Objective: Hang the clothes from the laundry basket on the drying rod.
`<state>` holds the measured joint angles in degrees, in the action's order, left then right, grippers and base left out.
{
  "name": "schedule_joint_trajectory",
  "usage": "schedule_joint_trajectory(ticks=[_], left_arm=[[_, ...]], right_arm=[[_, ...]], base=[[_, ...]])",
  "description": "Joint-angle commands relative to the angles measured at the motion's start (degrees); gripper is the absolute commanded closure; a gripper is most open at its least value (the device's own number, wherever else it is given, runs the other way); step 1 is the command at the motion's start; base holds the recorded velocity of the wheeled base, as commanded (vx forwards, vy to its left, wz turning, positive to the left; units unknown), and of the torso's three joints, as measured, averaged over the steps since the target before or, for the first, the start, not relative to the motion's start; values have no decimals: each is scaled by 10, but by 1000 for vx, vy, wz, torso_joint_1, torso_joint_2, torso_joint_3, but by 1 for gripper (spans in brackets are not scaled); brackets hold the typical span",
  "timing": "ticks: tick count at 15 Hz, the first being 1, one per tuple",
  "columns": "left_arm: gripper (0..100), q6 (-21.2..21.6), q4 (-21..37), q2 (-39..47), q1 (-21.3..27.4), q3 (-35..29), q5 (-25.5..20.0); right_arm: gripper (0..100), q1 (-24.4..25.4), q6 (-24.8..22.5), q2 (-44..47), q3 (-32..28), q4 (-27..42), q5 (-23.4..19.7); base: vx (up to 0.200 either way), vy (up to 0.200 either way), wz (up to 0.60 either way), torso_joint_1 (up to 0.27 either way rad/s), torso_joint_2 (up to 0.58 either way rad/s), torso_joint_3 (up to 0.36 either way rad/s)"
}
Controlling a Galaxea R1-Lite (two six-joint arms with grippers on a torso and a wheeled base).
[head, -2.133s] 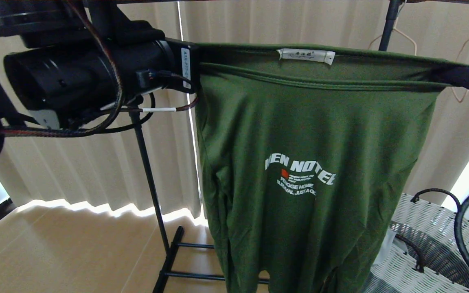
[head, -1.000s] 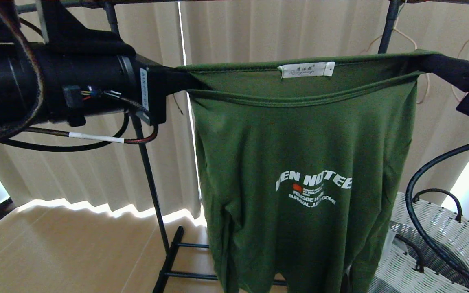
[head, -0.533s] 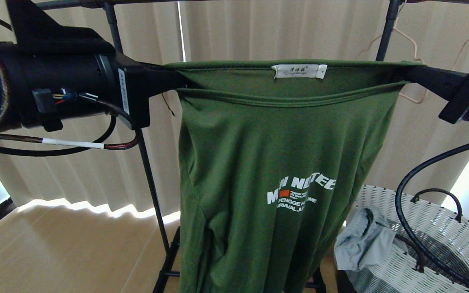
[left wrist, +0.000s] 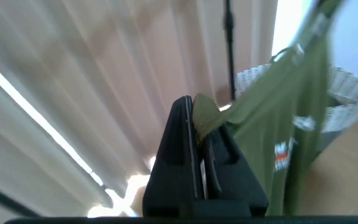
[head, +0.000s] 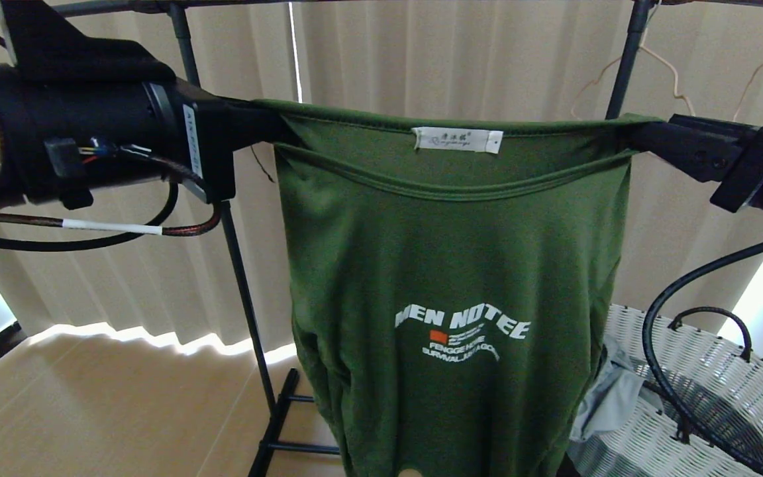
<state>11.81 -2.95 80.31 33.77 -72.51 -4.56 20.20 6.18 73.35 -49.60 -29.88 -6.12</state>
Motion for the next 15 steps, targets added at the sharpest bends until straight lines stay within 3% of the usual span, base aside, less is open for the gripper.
schedule_joint_trajectory(ticks=[1,3,8,11,15], left_arm=[[100,0,0,5,-9,0,17],[100,-4,0,6,-10,0,61],[100,-3,-5,13,-14,-1,93],[100,-3,-29,25,-41,1,110],[100,-3,-29,25,-46,1,109]], right_arm=[[0,1,1,-12,15,-1,-2],[0,2,1,-33,33,0,-5],[0,2,4,-48,36,-1,-8],[0,2,9,-73,48,0,-79],[0,2,9,-77,57,2,-88]], base=[[0,0,0,0,0,0],[0,0,0,0,0,0],[0,0,0,0,0,0],[0,0,0,0,0,0],[0,0,0,0,0,0]])
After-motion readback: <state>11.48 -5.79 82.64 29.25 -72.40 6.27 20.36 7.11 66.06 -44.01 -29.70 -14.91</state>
